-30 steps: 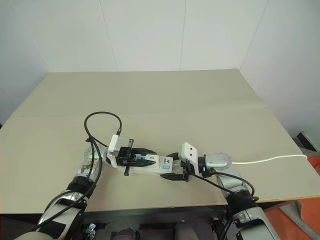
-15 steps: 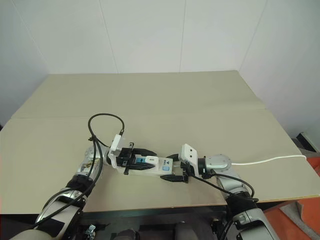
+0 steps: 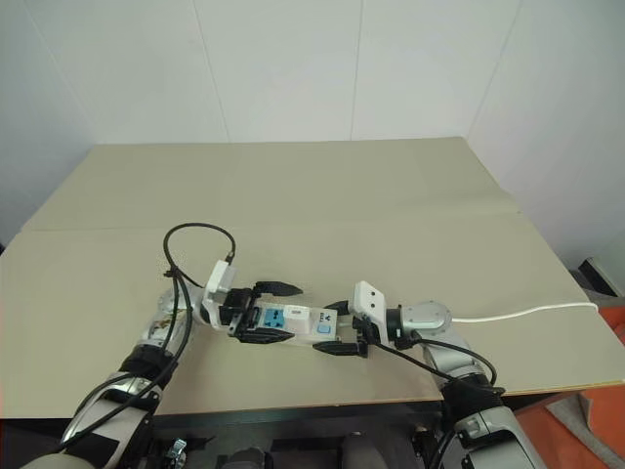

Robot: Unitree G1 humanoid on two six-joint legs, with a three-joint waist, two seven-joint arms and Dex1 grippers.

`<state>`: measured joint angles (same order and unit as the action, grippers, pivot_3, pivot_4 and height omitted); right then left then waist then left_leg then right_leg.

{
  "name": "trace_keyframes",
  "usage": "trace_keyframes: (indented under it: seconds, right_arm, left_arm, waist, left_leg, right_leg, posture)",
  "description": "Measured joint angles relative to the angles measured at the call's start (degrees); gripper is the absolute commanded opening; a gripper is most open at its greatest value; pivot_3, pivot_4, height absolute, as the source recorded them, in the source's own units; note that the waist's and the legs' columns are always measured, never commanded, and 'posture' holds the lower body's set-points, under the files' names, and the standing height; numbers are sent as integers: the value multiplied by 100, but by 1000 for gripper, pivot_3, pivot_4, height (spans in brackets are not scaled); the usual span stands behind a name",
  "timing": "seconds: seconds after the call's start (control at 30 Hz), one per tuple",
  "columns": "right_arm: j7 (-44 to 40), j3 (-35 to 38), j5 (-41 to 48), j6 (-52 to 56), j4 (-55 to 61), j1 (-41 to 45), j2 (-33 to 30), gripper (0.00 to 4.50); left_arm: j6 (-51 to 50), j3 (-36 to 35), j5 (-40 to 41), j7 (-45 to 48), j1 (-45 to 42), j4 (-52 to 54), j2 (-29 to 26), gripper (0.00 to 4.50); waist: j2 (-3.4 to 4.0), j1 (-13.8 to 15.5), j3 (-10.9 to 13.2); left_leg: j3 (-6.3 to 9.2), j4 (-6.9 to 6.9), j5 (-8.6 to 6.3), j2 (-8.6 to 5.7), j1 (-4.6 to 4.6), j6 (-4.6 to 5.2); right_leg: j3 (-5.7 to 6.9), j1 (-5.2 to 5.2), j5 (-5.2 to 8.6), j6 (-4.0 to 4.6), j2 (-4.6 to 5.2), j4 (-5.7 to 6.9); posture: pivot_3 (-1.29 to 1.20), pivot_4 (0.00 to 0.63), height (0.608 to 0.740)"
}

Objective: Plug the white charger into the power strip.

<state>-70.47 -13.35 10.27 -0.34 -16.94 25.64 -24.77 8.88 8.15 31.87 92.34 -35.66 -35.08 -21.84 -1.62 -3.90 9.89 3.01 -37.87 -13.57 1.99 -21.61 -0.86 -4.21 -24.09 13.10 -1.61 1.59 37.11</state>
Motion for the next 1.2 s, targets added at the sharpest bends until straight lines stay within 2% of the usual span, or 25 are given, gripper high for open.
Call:
trace_keyframes:
  seconds: [0.03,0.1,0.13,0.17,0.3,0.47,0.63,0.83,1.0,1.2]
  right_arm:
    - [6,21,14,54,6,2,9,3440]
    - [75,81,50,161,8,5,96,4160]
    - [85,75,61,212,-16,5,135,4407]
    - [88,61,62,234,-47,4,178,4461]
    - [53,62,130,247,-26,3,157,4461]
    - [11,143,246,313,507,-29,-180,4461]
    - [-320,571,468,343,1543,-331,-1331,4461]
    - [-801,1385,911,354,2052,-696,-2498,4461]
    - [-951,1763,1156,384,2226,-1070,-2906,4461]
    - [-934,1876,1304,466,2324,-1348,-3010,4461]
  left_arm:
    - [-176,-99,66,-3,-17,114,-29,4447]
    - [-573,-417,297,-78,-100,402,-101,4500]
    - [-738,-579,420,-150,-172,535,-112,4500]
    - [-861,-727,501,-202,-249,656,-135,4500]
    - [-1182,-1264,758,-314,-409,1027,-404,4500]
    - [-1272,-1515,739,-231,-249,1193,-852,4500]
    - [-1229,-1533,507,-44,579,1621,-1610,4500]
    - [-992,-1784,425,-2,1423,1881,-2216,4500]
    - [-1000,-2072,437,-1,1798,2177,-2378,4500]
    - [-995,-2087,437,-10,1973,2300,-2377,4500]
  waist:
    - [0,-3,0]
    - [0,-15,0]
    - [-1,-13,2]
    - [0,-10,3]
    - [2,-12,5]
    - [5,7,11]
    - [9,21,19]
    - [3,45,43]
    - [1,72,55]
    - [1,113,60]
  left_leg:
    - [0,0,0,0,-1,0]
    - [0,0,0,4,1,0]
    - [1,0,0,5,0,0]
    - [1,0,0,4,-3,0]
    - [-1,0,0,4,-8,0]
    - [0,0,0,4,-18,0]
    - [-1,1,0,5,-25,-1]
    - [-5,2,-1,8,-20,-1]
    - [-8,2,-1,8,-23,-1]
    - [-10,2,-1,8,-23,-1]
  right_leg:
    - [0,0,0,0,0,0]
    - [0,-1,0,0,-4,1]
    - [1,-3,0,0,-5,1]
    - [1,-6,0,0,-4,1]
    - [0,-8,0,0,-3,-4]
    - [2,-17,0,0,-1,-4]
    - [4,-22,1,1,2,-9]
    - [6,-21,5,6,2,-8]
    - [6,-23,5,6,4,-10]
    - [5,-24,5,6,4,-9]
  posture:
    - [0,150,740]
    - [0,150,740]
    - [0,150,740]
    - [0,150,740]
    - [0,150,740]
    - [0,150,740]
    - [0,150,740]
    - [0,150,740]
    - [0,150,740]
    - [0,150,740]
